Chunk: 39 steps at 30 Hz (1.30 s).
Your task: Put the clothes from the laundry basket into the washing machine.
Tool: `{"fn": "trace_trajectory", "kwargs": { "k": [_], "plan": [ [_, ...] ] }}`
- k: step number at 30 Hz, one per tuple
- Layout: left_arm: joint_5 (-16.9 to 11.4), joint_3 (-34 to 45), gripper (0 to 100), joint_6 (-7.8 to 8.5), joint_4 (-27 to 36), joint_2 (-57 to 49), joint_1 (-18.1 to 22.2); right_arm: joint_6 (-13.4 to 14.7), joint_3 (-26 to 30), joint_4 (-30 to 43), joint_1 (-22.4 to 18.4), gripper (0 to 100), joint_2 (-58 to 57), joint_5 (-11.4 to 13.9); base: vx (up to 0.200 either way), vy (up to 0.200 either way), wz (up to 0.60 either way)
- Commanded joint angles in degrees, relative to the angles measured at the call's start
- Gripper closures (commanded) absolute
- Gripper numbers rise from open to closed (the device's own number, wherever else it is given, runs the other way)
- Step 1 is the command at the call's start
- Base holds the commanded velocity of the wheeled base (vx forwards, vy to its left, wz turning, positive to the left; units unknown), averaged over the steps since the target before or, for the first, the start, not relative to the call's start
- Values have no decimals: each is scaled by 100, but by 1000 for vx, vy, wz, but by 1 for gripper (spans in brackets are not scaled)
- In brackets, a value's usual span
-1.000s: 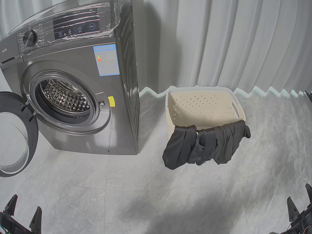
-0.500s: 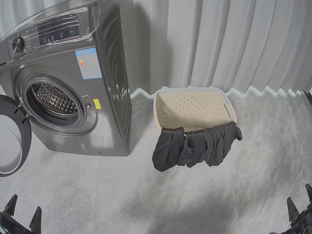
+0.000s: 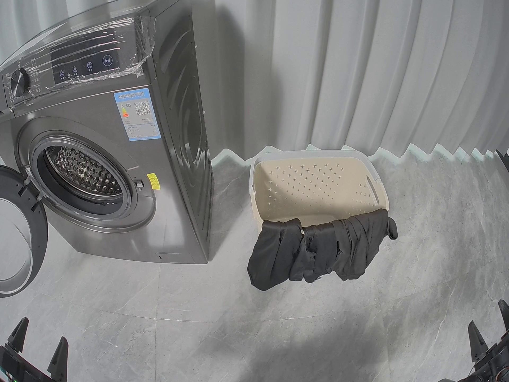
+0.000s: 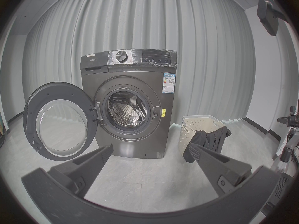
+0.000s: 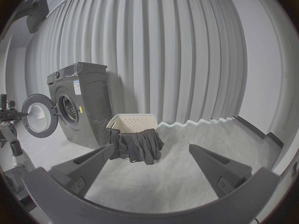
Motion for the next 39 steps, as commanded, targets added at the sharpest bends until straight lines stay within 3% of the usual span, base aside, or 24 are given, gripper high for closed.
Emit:
{"fn": "trace_trajectory", "kwargs": {
  "k": [1, 16, 39],
  "plan": [
    [0, 92, 0, 1, 0, -92, 0, -1, 92, 0, 2, 0, -93, 3, 0, -200, 0],
    [0, 92, 0, -8, 0, -92, 0, -1, 92, 0, 2, 0, -93, 3, 0, -200, 0],
    [0, 92, 0, -8, 0, -92, 0, -1, 92, 0, 2, 0, -93, 3, 0, -17, 0]
  ]
}}
